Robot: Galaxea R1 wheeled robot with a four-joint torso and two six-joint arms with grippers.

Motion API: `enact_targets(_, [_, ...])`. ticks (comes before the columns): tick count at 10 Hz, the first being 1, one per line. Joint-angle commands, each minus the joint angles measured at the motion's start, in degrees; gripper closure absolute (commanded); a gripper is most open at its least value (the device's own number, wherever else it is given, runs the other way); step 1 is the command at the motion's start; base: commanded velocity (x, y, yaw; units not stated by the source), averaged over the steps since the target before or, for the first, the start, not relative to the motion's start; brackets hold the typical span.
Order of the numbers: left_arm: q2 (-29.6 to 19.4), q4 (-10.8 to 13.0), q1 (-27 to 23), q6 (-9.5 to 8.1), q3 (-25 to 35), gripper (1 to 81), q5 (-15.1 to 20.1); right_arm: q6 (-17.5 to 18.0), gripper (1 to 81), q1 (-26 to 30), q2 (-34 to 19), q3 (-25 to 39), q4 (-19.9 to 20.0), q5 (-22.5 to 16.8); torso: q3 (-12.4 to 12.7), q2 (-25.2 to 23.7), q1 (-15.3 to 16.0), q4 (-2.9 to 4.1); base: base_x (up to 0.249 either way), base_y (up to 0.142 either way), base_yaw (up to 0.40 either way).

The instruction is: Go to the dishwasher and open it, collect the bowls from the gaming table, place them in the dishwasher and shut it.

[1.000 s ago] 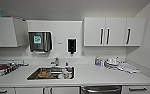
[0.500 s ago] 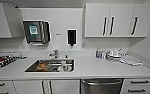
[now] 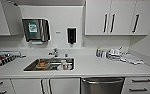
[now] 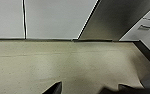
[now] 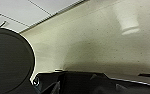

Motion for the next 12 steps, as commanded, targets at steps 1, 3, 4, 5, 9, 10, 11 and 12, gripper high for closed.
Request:
enact_targets(1, [-2.78, 1.25, -4.45, 0.11, 0.4, 1.0, 0.83, 0.33, 1.0, 4.33, -2.03, 1.05, 0.47, -2.14, 0.0, -5.4, 3.49, 0.0, 0.0, 0.0, 0.0])
enact_targets(3, [-1.47, 3.46, -4.63, 0.11, 0.31, 1.0, 0.83, 0.33, 1.0, 4.6, -2.03, 0.97, 0.56, -2.23, 0.0, -9.71, 6.18, 0.0, 0.0, 0.0, 0.0])
enact_targets(4, [-0.93, 2.93, -4.63, 0.11, -0.74, 1.0, 0.83, 0.33, 1.0, 4.42, -2.03, 0.97, 0.38, -2.14, -3.14, -11.7, 7.43, 0.0, 0.0, 0.0, 0.0])
enact_targets(5, [-0.32, 2.84, -4.63, 0.02, -1.88, 1.0, 0.83, 0.33, 1.0, 4.42, -1.94, 0.88, 0.38, -2.14, -5.64, -13.67, 8.63, 0.0, 0.0, 0.0, 0.0])
enact_targets(9, [0.04, 2.58, -4.63, -0.07, -2.59, 1.0, 0.74, 0.42, 1.0, 4.42, -2.03, 0.79, 0.47, -2.14, -5.64, -15.04, 9.4, 0.0, 0.0, 0.0, 0.0])
enact_targets(10, [-0.31, 2.58, -4.54, -0.58, -2.67, 1.0, 0.74, 0.42, 1.0, 4.6, -2.03, 0.71, 0.56, -2.14, -5.99, -15.45, 9.66, 0.0, 0.0, 0.0, 0.0])
enact_targets(11, [-0.31, 2.67, -4.63, -1.56, -2.76, 1.0, 0.74, 0.42, 1.0, 4.86, -2.03, 0.79, 0.56, -2.14, -6.36, -15.98, 9.96, 0.0, 0.0, 0.0, 0.0])
enact_targets(12, [-0.31, 2.67, -4.63, -2.18, -3.03, 1.0, 0.74, 0.42, 1.0, 5.12, -1.94, 0.88, 0.56, -2.14, -6.38, -15.96, 9.94, 0.0, 0.0, 0.0, 0.0])
